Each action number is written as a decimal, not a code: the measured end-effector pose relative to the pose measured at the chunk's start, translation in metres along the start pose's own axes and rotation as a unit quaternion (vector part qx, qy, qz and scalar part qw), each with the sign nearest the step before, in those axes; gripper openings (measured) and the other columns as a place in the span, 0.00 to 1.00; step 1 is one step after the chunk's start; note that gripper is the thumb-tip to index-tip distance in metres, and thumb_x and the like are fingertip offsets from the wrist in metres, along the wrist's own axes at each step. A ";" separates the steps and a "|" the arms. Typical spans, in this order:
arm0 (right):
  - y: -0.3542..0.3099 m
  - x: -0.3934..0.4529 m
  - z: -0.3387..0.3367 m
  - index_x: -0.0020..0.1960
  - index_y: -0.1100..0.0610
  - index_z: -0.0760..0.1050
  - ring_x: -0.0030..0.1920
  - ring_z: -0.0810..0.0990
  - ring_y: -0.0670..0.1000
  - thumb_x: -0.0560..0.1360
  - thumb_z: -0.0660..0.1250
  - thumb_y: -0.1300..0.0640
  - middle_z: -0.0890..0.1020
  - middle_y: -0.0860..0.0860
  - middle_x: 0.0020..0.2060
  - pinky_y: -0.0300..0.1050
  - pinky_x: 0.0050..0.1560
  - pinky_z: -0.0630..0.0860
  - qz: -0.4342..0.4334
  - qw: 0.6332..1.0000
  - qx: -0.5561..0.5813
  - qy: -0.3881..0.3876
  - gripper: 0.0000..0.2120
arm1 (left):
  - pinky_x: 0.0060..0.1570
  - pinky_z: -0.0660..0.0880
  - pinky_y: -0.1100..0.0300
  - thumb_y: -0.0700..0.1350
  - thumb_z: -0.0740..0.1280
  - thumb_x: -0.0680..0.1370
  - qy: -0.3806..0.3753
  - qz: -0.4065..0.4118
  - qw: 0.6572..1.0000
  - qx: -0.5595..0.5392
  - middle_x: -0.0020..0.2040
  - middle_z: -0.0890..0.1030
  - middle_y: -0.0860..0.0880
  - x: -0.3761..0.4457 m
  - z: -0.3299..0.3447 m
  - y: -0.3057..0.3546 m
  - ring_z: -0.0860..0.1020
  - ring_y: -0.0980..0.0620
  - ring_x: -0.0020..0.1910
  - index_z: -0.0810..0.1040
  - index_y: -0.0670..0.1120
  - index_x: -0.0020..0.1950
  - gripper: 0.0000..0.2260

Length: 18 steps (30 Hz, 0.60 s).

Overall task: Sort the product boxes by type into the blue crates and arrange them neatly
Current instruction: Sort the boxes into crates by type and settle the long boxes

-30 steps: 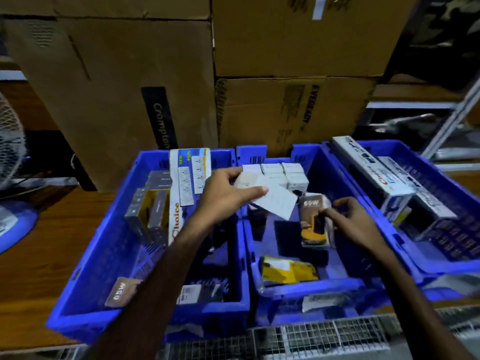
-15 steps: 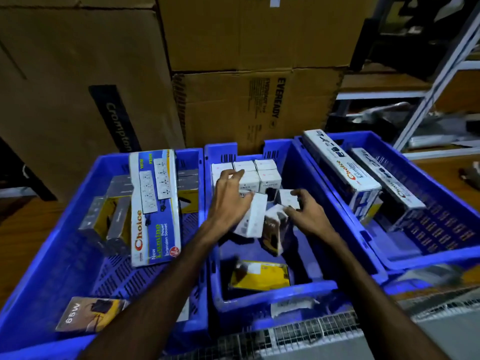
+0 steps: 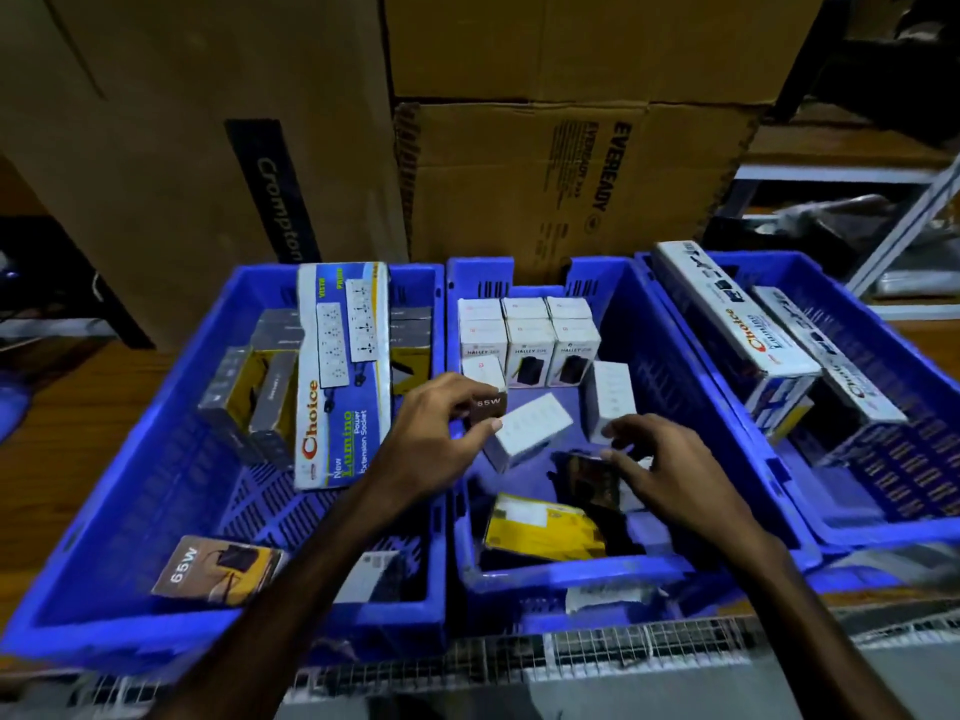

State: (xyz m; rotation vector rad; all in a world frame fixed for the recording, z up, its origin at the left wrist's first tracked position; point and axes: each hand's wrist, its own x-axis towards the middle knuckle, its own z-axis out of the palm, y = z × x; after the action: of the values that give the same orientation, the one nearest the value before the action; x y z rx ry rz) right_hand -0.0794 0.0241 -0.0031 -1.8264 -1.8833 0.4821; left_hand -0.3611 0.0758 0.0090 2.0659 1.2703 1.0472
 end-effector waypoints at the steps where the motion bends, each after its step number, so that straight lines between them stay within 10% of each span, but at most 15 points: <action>1: -0.010 0.001 0.001 0.62 0.48 0.80 0.47 0.83 0.44 0.80 0.71 0.47 0.84 0.44 0.51 0.52 0.50 0.81 -0.020 0.999 -0.003 -0.029 0.12 | 0.53 0.81 0.63 0.38 0.78 0.74 0.001 0.001 1.000 -0.006 0.51 0.84 0.50 -0.003 -0.002 0.000 0.81 0.58 0.49 0.86 0.44 0.58 0.13; 5: -0.052 0.017 0.023 0.58 0.42 0.80 0.48 0.83 0.41 0.78 0.73 0.48 0.84 0.40 0.50 0.45 0.48 0.79 -0.116 0.969 0.005 -0.216 0.09 | 0.54 0.78 0.70 0.36 0.77 0.75 0.015 -0.010 0.999 -0.035 0.48 0.83 0.57 -0.010 -0.006 -0.007 0.83 0.61 0.50 0.86 0.43 0.57 0.11; 13: -0.048 0.058 0.082 0.83 0.51 0.57 0.80 0.64 0.50 0.74 0.78 0.43 0.63 0.47 0.81 0.44 0.77 0.63 -0.028 0.867 -0.137 -0.479 0.46 | 0.56 0.80 0.66 0.38 0.77 0.76 0.044 -0.027 0.995 -0.083 0.49 0.85 0.54 -0.030 -0.014 -0.026 0.85 0.61 0.50 0.86 0.45 0.55 0.09; 18: -0.016 0.055 0.106 0.84 0.49 0.53 0.81 0.61 0.61 0.79 0.65 0.39 0.56 0.59 0.83 0.55 0.76 0.65 0.049 0.860 -0.224 -0.456 0.40 | 0.54 0.77 0.71 0.39 0.77 0.76 0.052 -0.020 0.996 -0.074 0.49 0.86 0.52 -0.038 -0.015 -0.029 0.83 0.63 0.49 0.86 0.44 0.54 0.08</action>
State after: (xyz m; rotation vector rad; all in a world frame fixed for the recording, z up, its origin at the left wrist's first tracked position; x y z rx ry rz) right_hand -0.1517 0.0854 -0.0769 -2.2141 -2.6933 1.1938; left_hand -0.3982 0.0549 -0.0171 1.8894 1.2385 1.2081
